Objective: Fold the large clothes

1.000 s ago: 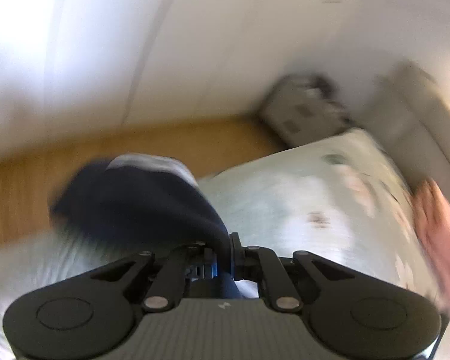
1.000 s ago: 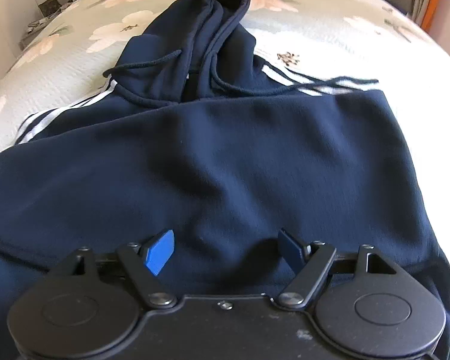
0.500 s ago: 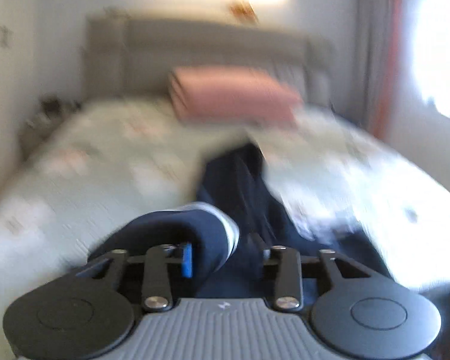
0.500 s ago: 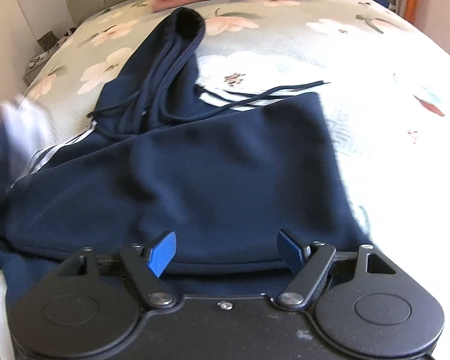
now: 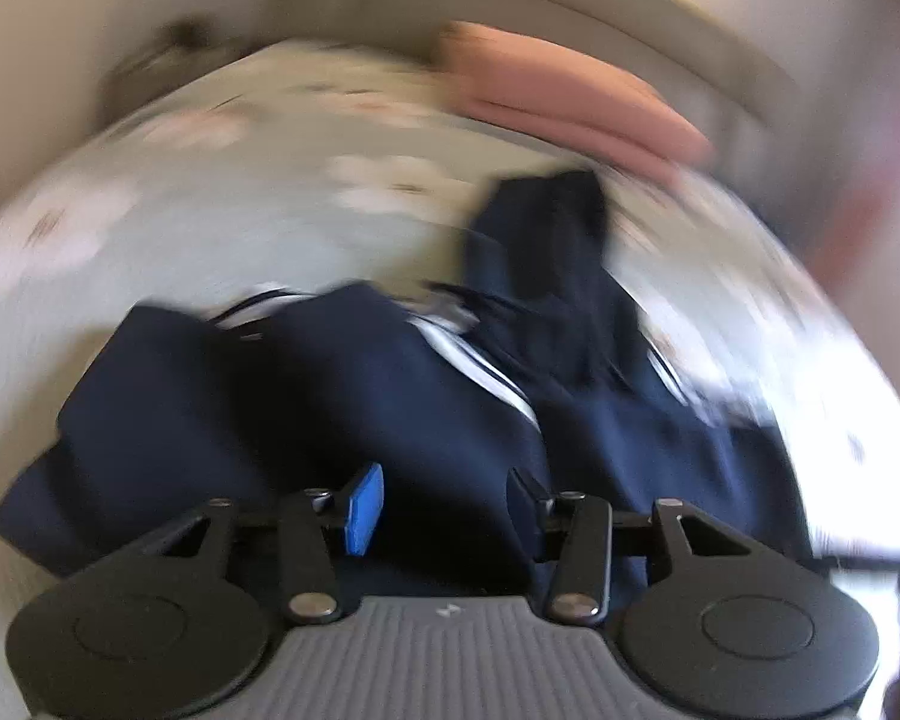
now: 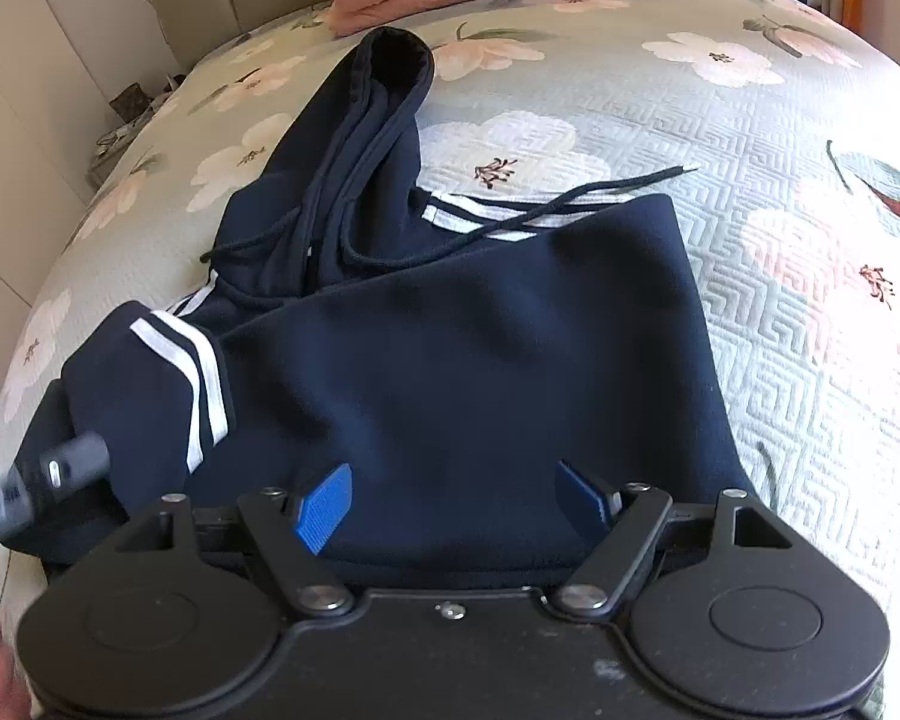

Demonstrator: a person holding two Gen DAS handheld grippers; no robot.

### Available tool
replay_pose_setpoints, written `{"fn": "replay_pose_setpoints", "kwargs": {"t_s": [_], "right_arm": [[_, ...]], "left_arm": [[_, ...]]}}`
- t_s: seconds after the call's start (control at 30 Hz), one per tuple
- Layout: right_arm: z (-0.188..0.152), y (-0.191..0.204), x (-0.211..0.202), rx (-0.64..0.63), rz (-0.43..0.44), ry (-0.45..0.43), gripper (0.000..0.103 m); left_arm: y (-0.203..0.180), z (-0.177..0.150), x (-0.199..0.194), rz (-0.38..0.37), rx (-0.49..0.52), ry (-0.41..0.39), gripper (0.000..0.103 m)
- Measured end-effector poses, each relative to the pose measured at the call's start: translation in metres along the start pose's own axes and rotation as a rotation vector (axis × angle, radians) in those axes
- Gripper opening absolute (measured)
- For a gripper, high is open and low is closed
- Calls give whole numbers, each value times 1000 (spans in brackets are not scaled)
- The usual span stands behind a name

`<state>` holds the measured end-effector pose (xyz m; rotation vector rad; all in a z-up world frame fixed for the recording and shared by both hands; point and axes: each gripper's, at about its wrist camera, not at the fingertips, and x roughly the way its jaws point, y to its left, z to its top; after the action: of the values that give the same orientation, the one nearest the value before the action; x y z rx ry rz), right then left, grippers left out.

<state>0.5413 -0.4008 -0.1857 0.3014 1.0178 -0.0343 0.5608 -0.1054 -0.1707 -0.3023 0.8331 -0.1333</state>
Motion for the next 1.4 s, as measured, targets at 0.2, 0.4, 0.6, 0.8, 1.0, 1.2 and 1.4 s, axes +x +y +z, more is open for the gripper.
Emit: {"fn": "replay_pose_setpoints", "kwargs": {"t_s": [0.2,0.4,0.6,0.8,1.0,1.2,1.4], "right_arm": [[-2,-14,-2,-13,-62,26,90],[-6,-47,-24,91,-114,-12,90],[-6,-68,-41,191,-189,-59,90],[-6,-62,-31,202,14,-41,90],[6,-42,16,221,103,3,91],[11,-29,48,213,254,55,66],[37,25,-1,-43,193,-116,19]], "left_arm": [[33,21,51,-166,-372,50,39],[-81,21,15,-300,109,-28,11],[-155,-33,22,-374,479,95,40],[-89,-48,-1,-286,371,166,41],[-28,-27,-20,-214,186,161,41],[-9,-18,-27,-163,172,143,41],[-8,0,-32,-128,155,54,41]]}}
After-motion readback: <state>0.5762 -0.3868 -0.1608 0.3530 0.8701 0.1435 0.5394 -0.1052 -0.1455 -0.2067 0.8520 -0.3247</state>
